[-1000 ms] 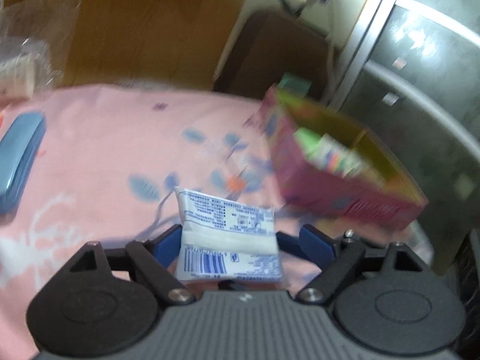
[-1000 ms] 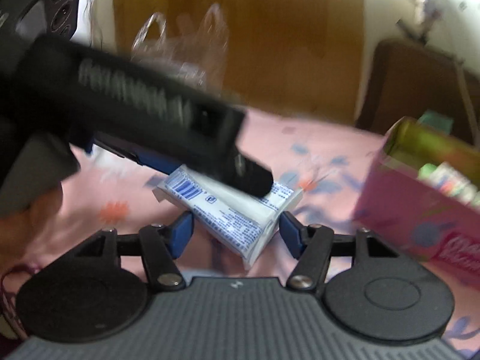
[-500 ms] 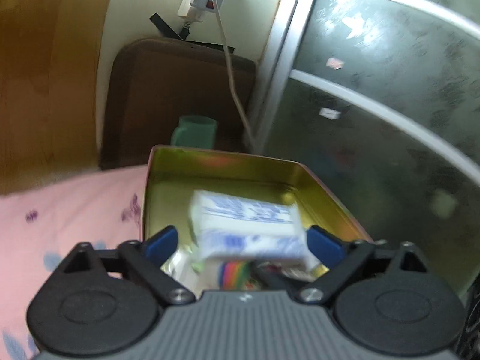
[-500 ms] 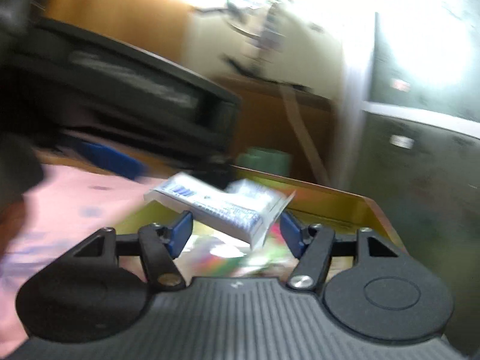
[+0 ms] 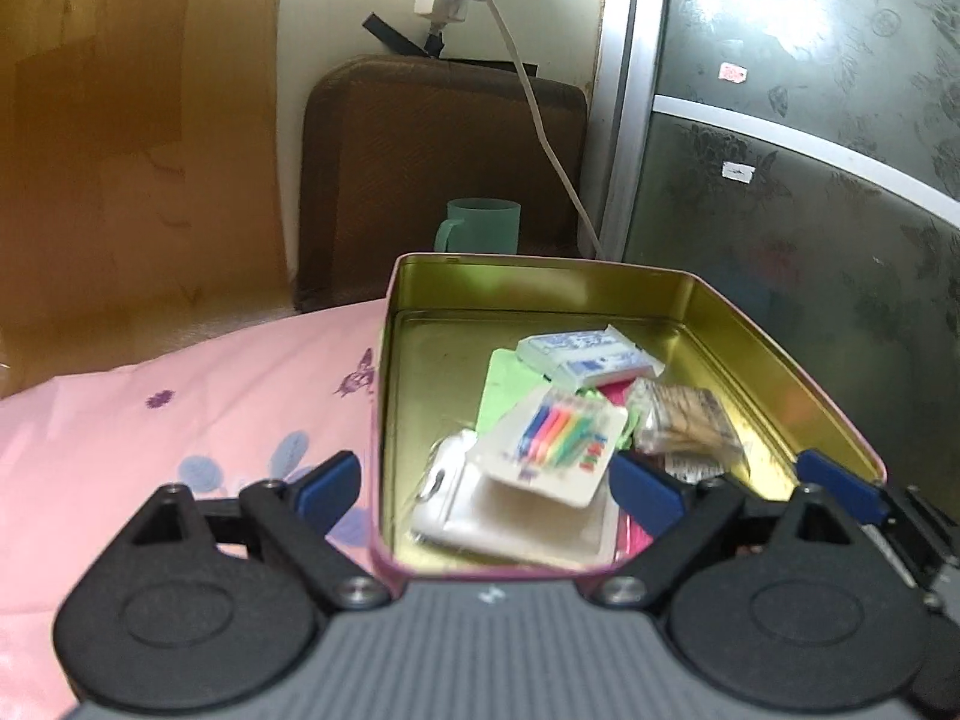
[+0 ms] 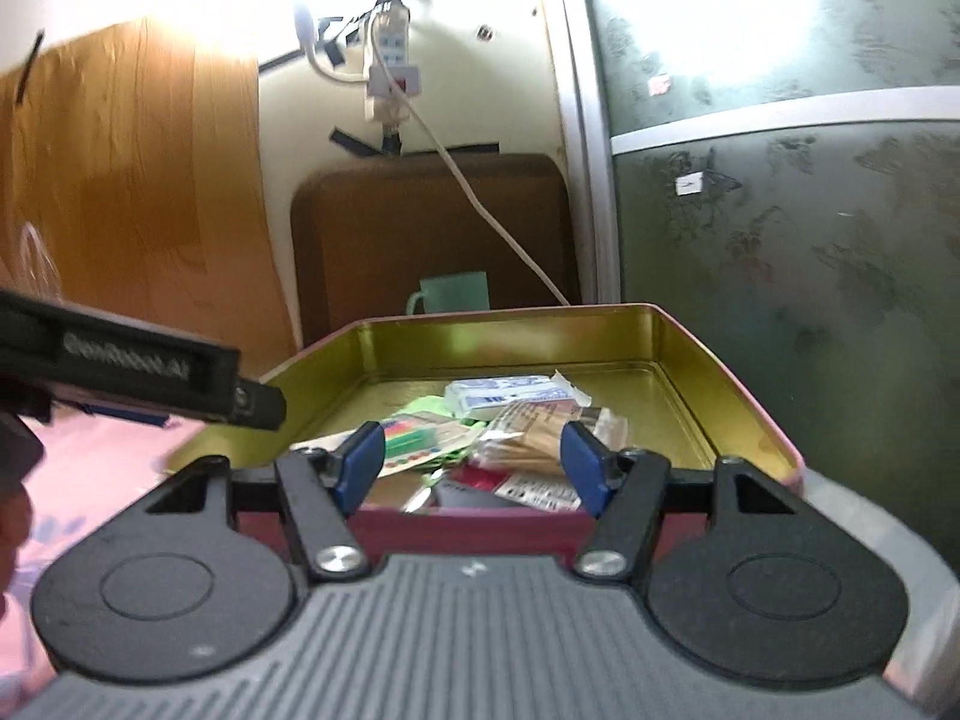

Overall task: Organize soft objects
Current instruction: 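Release the wet-wipe pack into the pink tin with the right gripper, then move the right gripper to the light blue case and grasp it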

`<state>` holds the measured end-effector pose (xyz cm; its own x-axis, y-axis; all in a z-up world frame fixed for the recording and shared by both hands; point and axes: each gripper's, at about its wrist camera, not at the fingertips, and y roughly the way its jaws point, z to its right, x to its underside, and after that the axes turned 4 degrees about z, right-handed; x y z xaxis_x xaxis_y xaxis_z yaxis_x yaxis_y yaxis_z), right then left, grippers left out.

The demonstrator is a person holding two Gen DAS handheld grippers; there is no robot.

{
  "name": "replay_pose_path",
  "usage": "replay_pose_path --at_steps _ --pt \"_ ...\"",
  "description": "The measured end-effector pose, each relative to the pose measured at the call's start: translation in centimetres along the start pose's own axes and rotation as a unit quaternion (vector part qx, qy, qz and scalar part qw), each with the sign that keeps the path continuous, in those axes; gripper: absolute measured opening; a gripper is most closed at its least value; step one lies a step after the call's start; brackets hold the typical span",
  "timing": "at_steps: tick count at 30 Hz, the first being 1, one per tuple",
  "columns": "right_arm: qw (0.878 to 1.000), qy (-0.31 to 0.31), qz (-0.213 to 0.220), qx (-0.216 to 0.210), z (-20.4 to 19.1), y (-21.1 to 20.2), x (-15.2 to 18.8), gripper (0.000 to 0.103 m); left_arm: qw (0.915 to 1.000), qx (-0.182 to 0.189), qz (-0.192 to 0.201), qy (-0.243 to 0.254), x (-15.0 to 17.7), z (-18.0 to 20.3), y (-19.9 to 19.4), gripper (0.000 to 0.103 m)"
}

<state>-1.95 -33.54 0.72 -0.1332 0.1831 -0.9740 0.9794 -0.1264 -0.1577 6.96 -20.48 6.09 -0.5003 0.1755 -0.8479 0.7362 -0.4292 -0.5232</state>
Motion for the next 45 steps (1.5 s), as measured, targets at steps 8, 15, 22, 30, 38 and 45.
replay_pose_path --at_steps 8,15,22,30,38,45 --pt "0.996 0.085 -0.008 -0.014 -0.5 -4.0 0.8 0.068 0.9994 -0.023 0.01 0.021 2.2 -0.2 -4.6 0.094" --pt "0.993 0.107 -0.048 -0.03 -2.4 -4.4 1.9 0.068 0.9991 -0.039 -0.001 0.019 4.8 -2.0 -6.8 0.096" --pt "0.991 0.107 -0.069 -0.048 -4.5 -4.1 2.1 0.068 0.998 -0.061 -0.014 0.004 6.7 -4.8 -7.7 0.097" --pt "0.991 0.1 -0.072 -0.06 -6.6 -4.1 1.9 0.068 0.9957 -0.09 -0.023 0.002 8.5 -7.7 -8.4 0.097" --pt "0.99 0.073 -0.092 -0.077 -8.8 -3.5 2.3 0.068 0.9933 -0.114 -0.02 0.004 9.8 -10.0 -9.0 0.098" --pt "0.987 0.037 -0.117 -0.106 -11.9 -2.7 2.8 0.068 0.9919 -0.126 -0.009 -0.009 10.8 -13.0 -10.8 0.1"
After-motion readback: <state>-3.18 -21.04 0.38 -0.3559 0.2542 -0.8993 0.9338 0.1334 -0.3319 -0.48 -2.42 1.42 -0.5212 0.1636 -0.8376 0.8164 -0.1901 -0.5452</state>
